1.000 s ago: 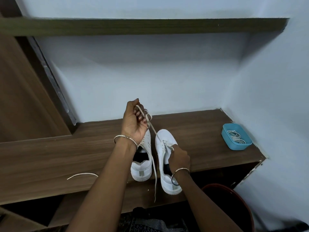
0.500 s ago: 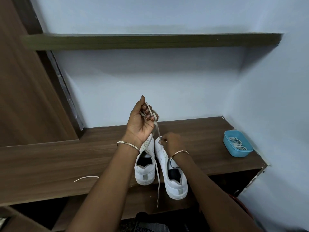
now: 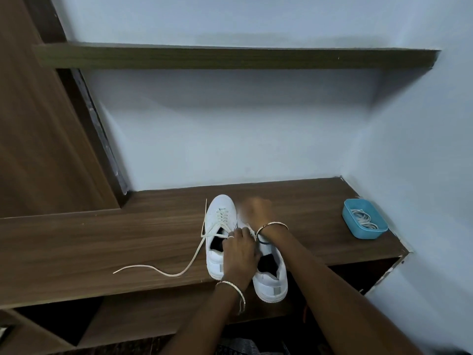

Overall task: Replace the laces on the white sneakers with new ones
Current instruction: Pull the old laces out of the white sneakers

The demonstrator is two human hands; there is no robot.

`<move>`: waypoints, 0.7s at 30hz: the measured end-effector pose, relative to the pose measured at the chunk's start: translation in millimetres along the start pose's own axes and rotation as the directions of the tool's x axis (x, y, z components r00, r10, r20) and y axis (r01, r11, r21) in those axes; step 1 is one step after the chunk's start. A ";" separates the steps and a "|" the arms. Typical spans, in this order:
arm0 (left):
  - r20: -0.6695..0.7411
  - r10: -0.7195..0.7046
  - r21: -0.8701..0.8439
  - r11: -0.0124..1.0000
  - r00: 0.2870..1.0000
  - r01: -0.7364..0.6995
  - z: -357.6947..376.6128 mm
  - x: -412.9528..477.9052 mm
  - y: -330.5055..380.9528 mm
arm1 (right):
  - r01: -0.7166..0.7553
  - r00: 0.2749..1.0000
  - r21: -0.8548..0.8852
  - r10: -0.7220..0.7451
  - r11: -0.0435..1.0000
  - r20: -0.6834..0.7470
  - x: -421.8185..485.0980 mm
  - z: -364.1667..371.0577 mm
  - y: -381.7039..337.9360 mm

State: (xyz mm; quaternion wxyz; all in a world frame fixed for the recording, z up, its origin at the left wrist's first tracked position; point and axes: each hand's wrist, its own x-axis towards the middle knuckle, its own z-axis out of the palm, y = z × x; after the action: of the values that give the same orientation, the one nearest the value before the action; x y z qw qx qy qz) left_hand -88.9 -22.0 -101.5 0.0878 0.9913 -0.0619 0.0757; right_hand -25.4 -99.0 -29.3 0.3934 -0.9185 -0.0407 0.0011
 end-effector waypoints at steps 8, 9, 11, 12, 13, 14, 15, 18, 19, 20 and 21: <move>0.065 0.057 -0.135 0.990 0.996 -0.048 12.8 15.8 -5.5 | -0.042 0.997 0.102 0.035 0.994 0.069 -14.2 -9.3 -18.5; 0.017 0.080 -0.172 0.982 0.997 -0.076 15.2 18.8 -4.1 | -0.050 0.996 0.146 0.040 0.988 0.073 -15.5 -9.8 -20.2; -0.060 0.133 -0.110 0.984 0.989 -0.139 16.6 15.3 -4.1 | -0.049 0.997 0.161 0.037 0.986 0.073 -15.7 -11.5 -21.4; -0.135 0.157 -0.117 0.978 0.978 -0.173 15.4 14.0 -9.0 | -0.043 0.997 0.150 0.034 0.988 0.064 -15.1 -12.9 -20.9; -0.217 0.190 -0.179 0.957 0.958 -0.230 15.1 13.1 -13.3 | -0.030 0.999 0.121 0.025 0.992 0.043 -14.3 -15.5 -19.1; -0.296 0.182 -0.276 0.923 0.938 -0.266 9.6 11.1 -17.1 | -0.019 1.000 0.089 0.018 0.996 0.013 -12.5 -18.7 -16.0; -0.352 0.149 -0.383 0.878 0.924 -0.287 0.0 9.1 -19.7 | -0.014 1.000 0.053 0.015 0.998 -0.022 -11.6 -23.4 -12.8; -0.398 -0.082 -0.701 0.670 0.914 -0.245 -32.4 6.4 -20.7 | -0.129 0.988 0.243 0.145 0.961 -0.049 -10.6 -33.2 0.2; -0.344 -0.186 -0.831 0.517 0.920 -0.206 -46.5 7.7 -16.7 | -0.189 0.979 0.400 0.204 0.897 0.005 -13.8 -33.9 2.6; -0.231 -0.287 -0.947 0.285 0.930 -0.148 -61.6 11.7 -12.6 | -0.238 0.969 0.526 0.237 0.816 0.070 -17.6 -32.5 4.9; -0.069 -0.346 -0.997 -0.008 0.936 -0.076 -78.1 16.7 -7.6 | -0.260 0.964 0.610 0.236 0.749 0.121 -23.4 -30.8 4.2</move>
State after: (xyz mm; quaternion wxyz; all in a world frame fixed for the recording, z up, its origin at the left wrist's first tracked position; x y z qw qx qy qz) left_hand -82.3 -2.1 -24.1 0.7740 0.6153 0.0147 0.1489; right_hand -47.3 -125.9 -11.7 0.6689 -0.7347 0.0770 0.0834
